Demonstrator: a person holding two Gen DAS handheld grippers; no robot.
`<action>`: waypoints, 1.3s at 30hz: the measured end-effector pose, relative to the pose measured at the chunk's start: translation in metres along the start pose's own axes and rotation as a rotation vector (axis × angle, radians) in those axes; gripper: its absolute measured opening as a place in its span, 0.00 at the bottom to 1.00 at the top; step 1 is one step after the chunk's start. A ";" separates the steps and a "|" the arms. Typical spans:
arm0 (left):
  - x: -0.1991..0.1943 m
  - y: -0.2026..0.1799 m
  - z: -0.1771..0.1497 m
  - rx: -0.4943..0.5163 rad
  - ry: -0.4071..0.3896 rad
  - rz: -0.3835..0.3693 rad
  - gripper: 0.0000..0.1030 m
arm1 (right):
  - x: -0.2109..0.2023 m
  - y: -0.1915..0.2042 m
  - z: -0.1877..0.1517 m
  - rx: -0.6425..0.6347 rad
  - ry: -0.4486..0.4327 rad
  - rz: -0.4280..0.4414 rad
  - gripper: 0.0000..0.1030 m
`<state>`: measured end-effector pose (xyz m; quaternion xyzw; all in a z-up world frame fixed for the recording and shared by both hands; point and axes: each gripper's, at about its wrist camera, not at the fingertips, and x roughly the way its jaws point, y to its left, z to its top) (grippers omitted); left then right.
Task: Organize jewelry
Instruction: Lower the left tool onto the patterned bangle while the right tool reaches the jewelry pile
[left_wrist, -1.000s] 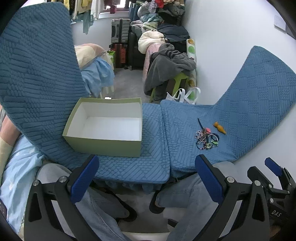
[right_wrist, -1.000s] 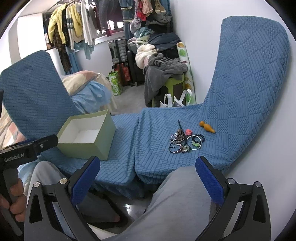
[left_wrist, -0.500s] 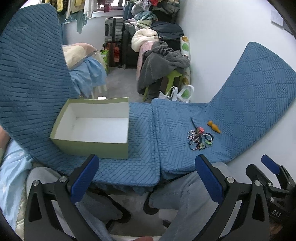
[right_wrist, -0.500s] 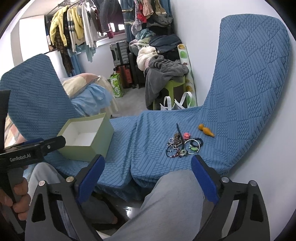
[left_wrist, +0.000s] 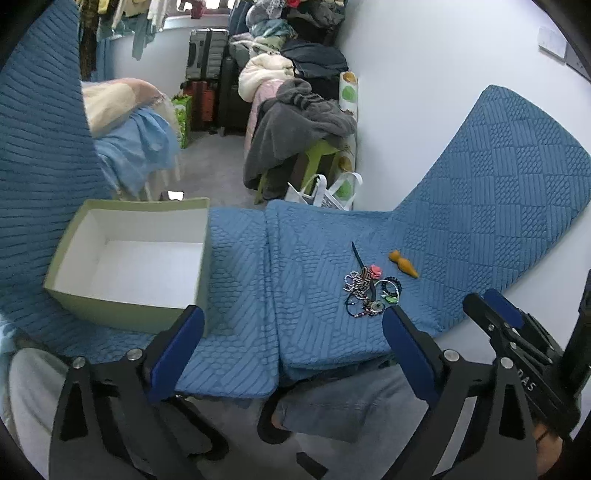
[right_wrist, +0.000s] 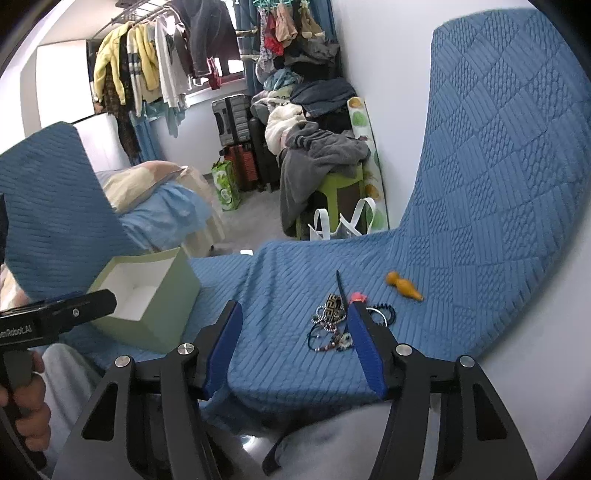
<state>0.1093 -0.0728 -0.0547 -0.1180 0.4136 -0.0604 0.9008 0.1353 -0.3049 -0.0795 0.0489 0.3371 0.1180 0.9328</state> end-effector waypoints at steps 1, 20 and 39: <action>0.006 -0.001 0.001 0.000 0.005 -0.014 0.91 | 0.007 -0.005 -0.001 0.003 -0.003 -0.004 0.53; 0.157 -0.036 0.016 -0.008 0.166 -0.230 0.65 | 0.162 -0.098 -0.005 0.068 0.170 0.011 0.34; 0.261 -0.077 0.006 0.074 0.272 -0.378 0.33 | 0.250 -0.128 -0.014 0.163 0.354 0.085 0.34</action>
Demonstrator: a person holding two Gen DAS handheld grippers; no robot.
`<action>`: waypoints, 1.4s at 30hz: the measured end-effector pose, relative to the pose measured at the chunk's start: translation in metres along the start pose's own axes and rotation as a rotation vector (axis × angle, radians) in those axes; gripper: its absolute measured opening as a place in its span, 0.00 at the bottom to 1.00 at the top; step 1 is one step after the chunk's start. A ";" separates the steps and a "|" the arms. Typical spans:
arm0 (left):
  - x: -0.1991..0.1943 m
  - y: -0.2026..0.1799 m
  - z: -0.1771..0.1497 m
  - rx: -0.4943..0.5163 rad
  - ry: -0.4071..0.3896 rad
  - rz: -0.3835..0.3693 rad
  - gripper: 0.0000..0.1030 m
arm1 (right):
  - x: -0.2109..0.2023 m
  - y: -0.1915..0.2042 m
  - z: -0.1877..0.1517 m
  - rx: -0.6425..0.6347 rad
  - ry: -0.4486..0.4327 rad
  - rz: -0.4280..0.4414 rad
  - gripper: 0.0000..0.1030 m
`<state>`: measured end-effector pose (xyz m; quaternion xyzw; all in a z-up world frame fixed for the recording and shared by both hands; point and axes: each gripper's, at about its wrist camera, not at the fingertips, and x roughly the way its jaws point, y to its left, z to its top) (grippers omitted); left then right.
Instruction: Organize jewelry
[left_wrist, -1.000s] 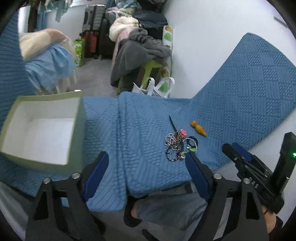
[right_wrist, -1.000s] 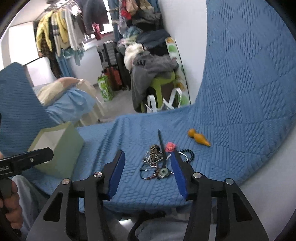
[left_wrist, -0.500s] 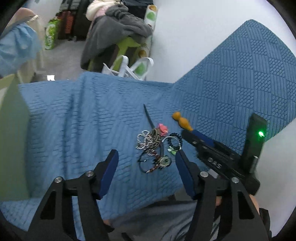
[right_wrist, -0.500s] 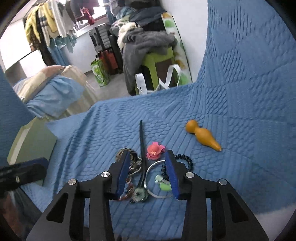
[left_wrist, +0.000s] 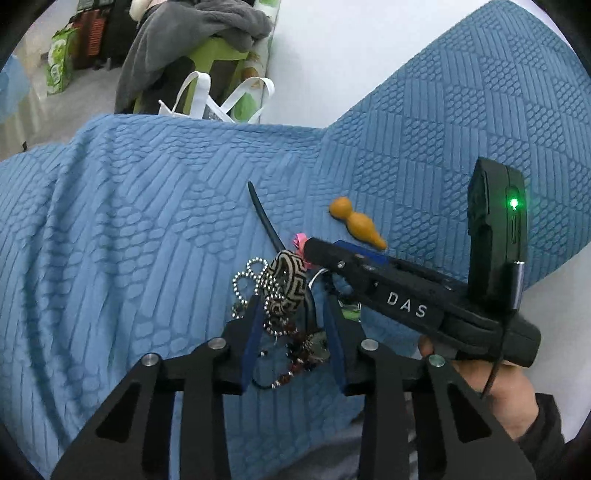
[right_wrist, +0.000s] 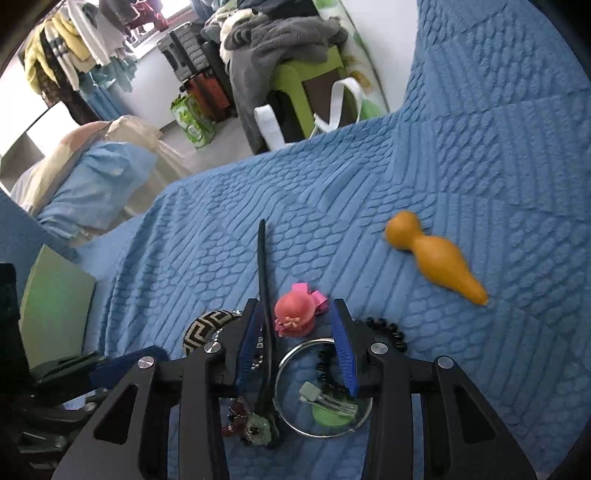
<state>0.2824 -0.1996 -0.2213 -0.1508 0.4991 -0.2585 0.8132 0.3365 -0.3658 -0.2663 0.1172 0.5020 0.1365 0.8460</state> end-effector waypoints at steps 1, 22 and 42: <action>0.003 0.000 0.000 0.003 0.002 -0.005 0.31 | 0.002 0.000 0.000 -0.002 0.006 -0.008 0.34; -0.008 0.001 0.019 -0.023 -0.070 -0.029 0.08 | -0.016 0.015 0.008 -0.074 -0.027 -0.035 0.20; -0.108 -0.006 0.024 0.001 -0.197 -0.006 0.08 | -0.065 0.056 -0.015 -0.084 -0.091 -0.001 0.20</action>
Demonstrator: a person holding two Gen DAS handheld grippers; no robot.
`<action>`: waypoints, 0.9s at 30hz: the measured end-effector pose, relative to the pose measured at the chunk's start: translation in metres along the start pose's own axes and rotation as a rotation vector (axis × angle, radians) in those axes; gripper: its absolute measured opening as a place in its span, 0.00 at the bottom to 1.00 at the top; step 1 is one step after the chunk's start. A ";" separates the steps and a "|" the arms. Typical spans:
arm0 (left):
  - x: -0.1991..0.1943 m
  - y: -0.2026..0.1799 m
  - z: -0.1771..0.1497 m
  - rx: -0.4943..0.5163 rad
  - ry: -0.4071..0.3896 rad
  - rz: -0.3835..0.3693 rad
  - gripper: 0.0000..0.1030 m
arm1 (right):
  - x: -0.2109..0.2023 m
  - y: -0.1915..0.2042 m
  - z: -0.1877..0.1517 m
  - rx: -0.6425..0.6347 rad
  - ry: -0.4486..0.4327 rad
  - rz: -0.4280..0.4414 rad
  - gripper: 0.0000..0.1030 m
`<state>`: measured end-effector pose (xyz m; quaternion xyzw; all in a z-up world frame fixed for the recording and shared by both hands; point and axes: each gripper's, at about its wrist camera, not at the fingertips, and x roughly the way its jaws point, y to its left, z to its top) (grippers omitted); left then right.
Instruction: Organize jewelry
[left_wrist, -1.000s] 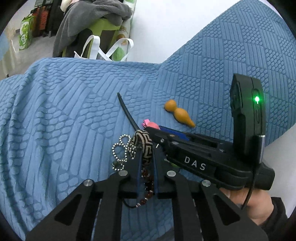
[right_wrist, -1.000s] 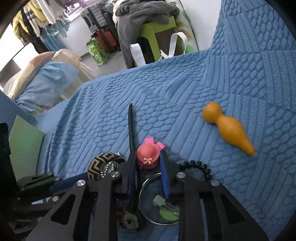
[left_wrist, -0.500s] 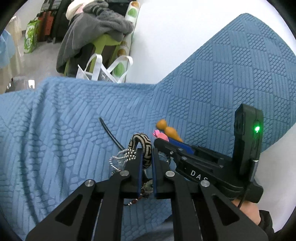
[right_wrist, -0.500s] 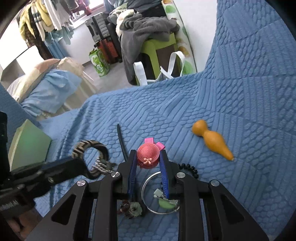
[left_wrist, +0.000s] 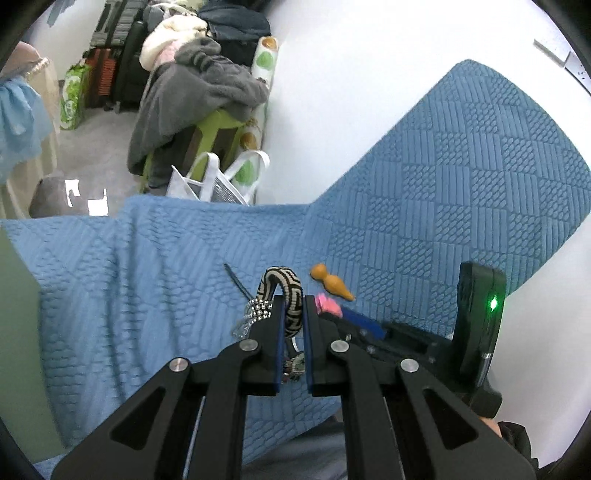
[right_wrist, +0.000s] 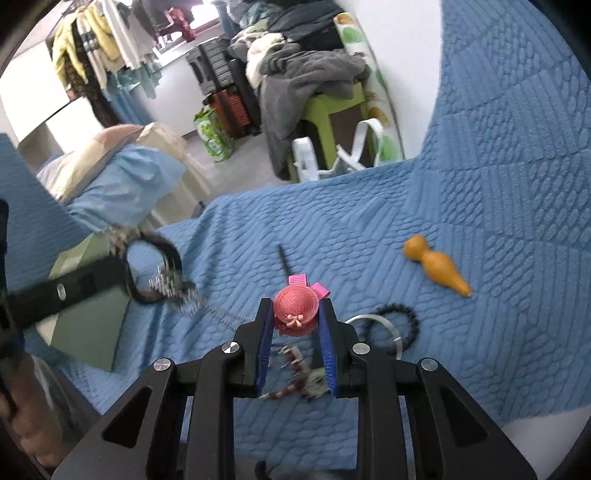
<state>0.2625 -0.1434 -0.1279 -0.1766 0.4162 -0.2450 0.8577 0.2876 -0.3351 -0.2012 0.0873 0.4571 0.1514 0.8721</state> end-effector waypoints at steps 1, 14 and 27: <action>-0.004 0.002 0.000 -0.006 -0.003 -0.001 0.08 | 0.002 0.006 -0.002 -0.012 0.008 0.003 0.20; -0.044 0.036 -0.010 -0.091 -0.006 -0.002 0.08 | 0.083 0.046 -0.021 -0.108 0.249 0.025 0.21; -0.061 0.042 -0.003 -0.105 -0.027 -0.030 0.08 | 0.054 0.086 -0.017 -0.190 0.120 0.236 0.44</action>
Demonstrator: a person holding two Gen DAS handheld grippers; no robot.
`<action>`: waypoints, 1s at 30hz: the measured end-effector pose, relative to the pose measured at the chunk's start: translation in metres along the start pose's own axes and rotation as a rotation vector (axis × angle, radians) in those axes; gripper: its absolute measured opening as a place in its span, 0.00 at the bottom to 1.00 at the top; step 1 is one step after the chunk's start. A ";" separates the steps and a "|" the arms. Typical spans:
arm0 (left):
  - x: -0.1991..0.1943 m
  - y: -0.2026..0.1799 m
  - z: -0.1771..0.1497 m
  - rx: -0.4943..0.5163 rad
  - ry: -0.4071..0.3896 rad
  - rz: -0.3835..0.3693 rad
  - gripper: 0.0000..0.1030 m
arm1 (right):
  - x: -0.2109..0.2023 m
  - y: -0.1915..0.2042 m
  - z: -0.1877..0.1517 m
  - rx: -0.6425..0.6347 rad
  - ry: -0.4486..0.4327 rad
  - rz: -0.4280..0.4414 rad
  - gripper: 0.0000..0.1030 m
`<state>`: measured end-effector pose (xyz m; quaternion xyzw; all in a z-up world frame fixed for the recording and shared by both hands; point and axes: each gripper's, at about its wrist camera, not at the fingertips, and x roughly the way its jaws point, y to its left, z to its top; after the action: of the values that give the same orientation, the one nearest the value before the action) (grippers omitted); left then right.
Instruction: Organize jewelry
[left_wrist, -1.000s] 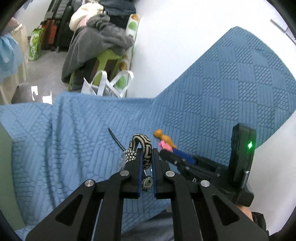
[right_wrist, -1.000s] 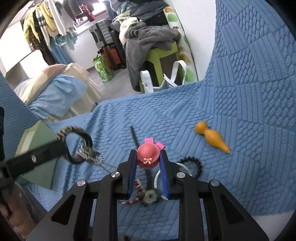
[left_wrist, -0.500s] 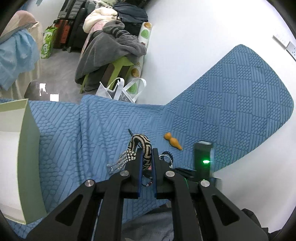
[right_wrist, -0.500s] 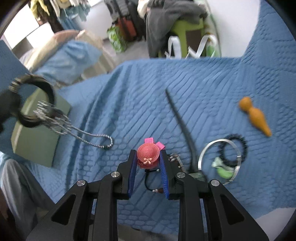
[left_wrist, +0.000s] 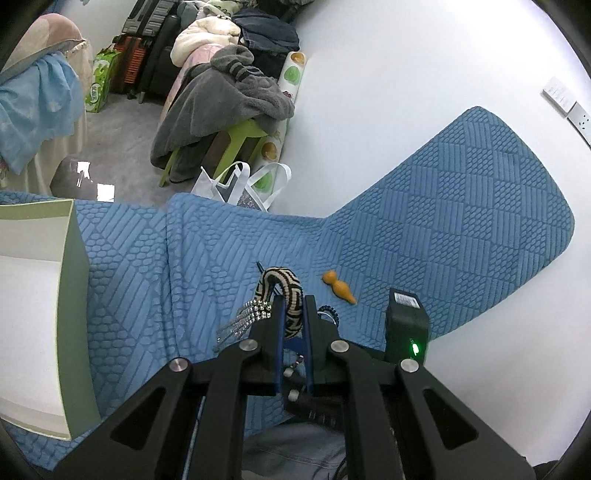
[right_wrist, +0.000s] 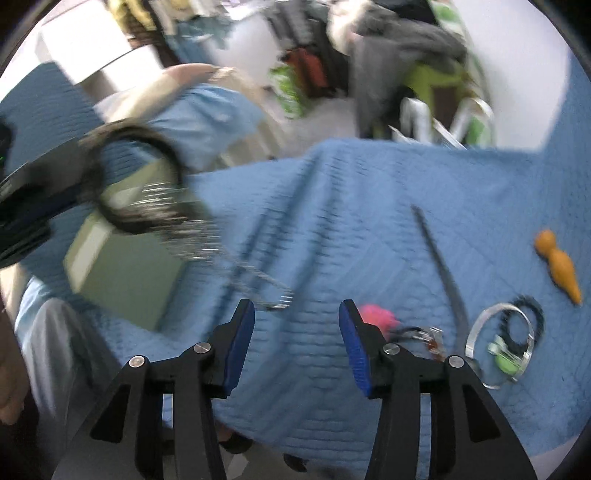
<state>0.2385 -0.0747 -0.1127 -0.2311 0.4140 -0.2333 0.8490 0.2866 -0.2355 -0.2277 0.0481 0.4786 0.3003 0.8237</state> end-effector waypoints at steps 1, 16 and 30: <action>-0.001 0.000 0.000 0.001 -0.001 -0.001 0.08 | -0.001 0.009 0.000 -0.032 -0.012 0.021 0.44; -0.031 0.007 0.009 -0.040 -0.058 -0.022 0.08 | -0.001 0.053 0.032 -0.086 -0.157 0.061 0.05; -0.063 0.015 0.009 -0.026 -0.109 0.009 0.08 | 0.018 0.056 0.027 -0.055 -0.052 0.034 0.04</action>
<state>0.2139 -0.0240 -0.0791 -0.2524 0.3710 -0.2111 0.8684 0.2898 -0.1744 -0.2064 0.0411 0.4478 0.3259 0.8316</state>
